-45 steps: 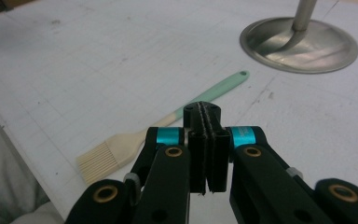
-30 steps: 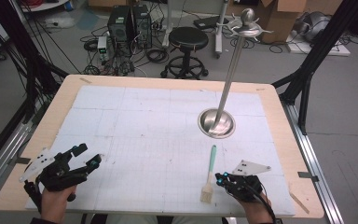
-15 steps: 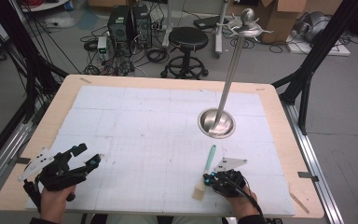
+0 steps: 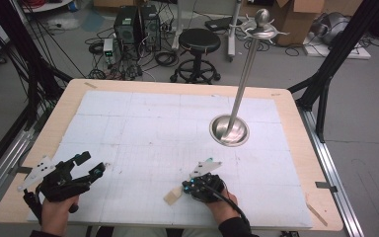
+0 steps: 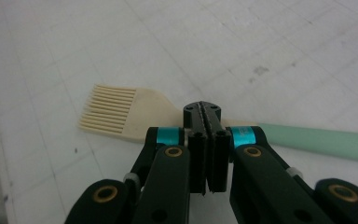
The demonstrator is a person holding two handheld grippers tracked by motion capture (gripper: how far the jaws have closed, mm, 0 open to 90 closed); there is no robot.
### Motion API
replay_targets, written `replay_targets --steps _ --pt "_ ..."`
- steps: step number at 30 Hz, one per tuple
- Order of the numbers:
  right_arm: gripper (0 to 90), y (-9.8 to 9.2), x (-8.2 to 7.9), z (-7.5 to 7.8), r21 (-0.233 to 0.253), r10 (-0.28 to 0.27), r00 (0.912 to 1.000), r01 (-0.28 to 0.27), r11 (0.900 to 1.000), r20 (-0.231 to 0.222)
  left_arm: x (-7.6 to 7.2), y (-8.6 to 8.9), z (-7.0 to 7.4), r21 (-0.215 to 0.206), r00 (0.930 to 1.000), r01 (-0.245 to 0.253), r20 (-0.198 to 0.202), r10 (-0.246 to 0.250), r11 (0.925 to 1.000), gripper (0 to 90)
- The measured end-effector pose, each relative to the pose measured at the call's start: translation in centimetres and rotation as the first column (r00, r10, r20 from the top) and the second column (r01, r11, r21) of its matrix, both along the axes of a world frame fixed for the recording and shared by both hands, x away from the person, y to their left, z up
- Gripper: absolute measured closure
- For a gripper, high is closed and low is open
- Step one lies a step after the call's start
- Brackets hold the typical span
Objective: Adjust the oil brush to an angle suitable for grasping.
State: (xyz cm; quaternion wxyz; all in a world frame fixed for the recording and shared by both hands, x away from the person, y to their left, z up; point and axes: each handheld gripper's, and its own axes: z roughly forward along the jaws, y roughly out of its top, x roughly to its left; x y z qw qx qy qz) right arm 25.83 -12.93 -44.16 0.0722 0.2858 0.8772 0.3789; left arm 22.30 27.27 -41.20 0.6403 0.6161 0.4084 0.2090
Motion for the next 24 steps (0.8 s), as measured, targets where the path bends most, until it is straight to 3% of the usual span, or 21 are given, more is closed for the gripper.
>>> replay_targets --steps 14,24 --pt "88.6 4.3 1.1 -0.2 0.031 0.014 0.9998 -0.014 0.999 -0.014 0.0 0.0 0.0 -0.001 1.0 0.004 -0.004 -0.004 1.0 22.7" --pt "88.6 8.0 2.3 -0.4 0.043 0.025 0.9997 -0.025 0.999 0.001 0.1 0.1 -0.1 0.005 1.0 0.001 -0.005 -0.001 1.0 22.6"
